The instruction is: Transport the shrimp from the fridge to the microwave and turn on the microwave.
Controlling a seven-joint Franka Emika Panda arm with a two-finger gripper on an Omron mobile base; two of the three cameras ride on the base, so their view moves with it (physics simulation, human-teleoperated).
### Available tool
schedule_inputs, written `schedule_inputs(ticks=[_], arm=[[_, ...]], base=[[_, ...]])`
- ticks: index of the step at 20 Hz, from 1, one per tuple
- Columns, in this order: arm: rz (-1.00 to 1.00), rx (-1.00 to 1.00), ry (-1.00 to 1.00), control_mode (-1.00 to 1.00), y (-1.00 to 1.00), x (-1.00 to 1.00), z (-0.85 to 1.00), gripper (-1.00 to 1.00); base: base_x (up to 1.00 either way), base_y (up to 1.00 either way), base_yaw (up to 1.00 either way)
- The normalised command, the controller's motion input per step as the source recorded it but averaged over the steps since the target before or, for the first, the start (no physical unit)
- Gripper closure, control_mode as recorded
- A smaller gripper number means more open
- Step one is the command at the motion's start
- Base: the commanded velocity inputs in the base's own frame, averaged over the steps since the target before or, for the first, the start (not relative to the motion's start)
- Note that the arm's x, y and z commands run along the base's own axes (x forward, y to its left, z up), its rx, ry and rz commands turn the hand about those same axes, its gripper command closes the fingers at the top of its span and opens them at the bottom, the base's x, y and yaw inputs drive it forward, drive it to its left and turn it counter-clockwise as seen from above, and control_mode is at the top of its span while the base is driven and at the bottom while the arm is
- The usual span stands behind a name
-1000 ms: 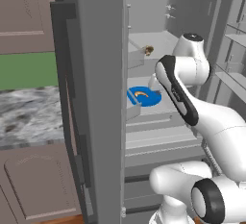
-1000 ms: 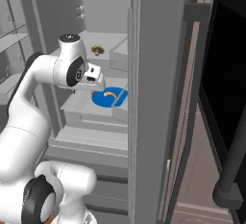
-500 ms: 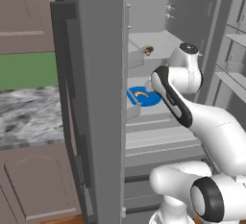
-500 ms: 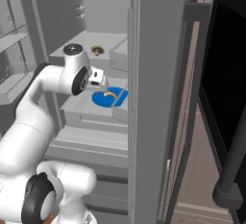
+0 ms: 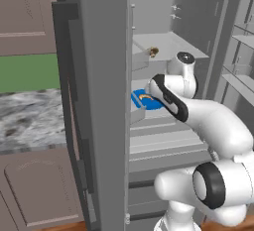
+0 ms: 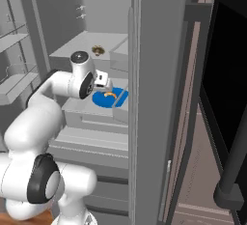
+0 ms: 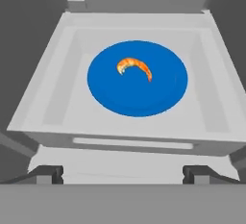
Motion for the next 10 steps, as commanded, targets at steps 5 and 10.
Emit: schedule_inputs(ticks=[5,10], arm=[[-0.04,0.0,0.0,-1.0,0.09,0.36,-0.19,-1.0],[-0.01,0.0,0.0,-1.0,0.1,0.23,-0.34,-1.0]], base=[[0.0,0.0,0.0],[0.0,0.0,0.0]])
